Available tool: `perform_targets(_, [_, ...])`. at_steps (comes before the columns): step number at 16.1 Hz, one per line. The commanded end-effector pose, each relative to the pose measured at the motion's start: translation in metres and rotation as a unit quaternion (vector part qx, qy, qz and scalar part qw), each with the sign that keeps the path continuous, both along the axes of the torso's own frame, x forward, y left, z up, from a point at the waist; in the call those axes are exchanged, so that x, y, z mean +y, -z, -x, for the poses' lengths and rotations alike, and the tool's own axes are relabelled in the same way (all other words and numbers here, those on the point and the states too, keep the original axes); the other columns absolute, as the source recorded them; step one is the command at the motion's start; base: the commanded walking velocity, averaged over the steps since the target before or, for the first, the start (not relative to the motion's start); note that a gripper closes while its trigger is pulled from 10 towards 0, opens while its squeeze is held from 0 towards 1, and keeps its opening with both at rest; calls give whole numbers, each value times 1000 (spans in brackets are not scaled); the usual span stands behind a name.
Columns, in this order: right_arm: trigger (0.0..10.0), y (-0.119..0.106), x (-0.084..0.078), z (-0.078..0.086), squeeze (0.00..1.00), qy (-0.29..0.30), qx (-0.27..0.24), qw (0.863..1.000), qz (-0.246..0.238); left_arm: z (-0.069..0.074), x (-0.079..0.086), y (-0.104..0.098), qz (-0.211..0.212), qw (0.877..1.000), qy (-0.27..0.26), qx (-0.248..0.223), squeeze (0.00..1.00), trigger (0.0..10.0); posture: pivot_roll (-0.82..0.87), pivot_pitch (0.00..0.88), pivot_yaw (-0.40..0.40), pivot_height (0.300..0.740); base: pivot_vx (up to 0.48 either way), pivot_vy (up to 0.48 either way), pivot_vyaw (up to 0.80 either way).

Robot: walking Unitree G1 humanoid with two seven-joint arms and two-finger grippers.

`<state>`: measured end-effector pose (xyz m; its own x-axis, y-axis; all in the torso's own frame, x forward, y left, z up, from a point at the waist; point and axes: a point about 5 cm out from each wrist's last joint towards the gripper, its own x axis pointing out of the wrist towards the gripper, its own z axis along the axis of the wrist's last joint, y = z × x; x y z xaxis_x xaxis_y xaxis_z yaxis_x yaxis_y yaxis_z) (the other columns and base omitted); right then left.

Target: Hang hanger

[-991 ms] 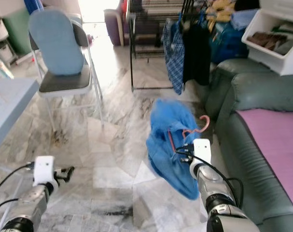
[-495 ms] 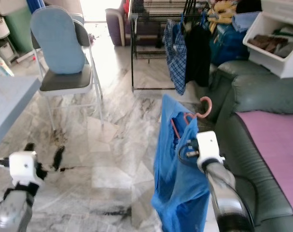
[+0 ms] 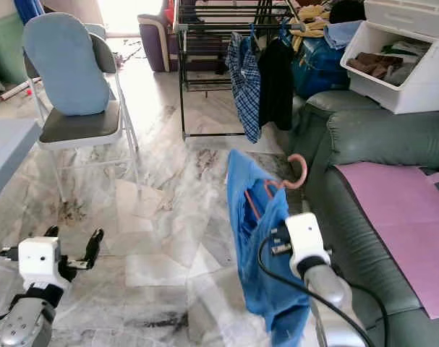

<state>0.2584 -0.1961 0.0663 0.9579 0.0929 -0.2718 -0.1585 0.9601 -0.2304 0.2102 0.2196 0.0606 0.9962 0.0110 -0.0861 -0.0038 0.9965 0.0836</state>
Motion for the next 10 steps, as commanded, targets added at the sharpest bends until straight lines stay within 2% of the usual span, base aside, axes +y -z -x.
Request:
perform_targets(1, [10000,-18,-2,-11,0,9,-37,999,-2,-3,-1,-2,6,1000,-2,1,0,10000,-122,0,-21,736,0,0,400])
perform_targets(4, [10000,-22,4,-15,0,4,-41,999,-10,-2,-7,-1,14,1000,6,5,0,10000,-112,0,-18,736,0,0,0])
perform_targets(7, [10000,-16,5,-13,0,10,-27,999,-15,-2,-3,-1,14,1000,-4,7,0,10000,-103,0,-21,736,282,0,0])
perform_targets(10, [10000,-18,7,-18,0,9,-26,999,-21,-6,-5,-3,16,1000,3,6,0,10000,-100,0,-18,736,287,0,0])
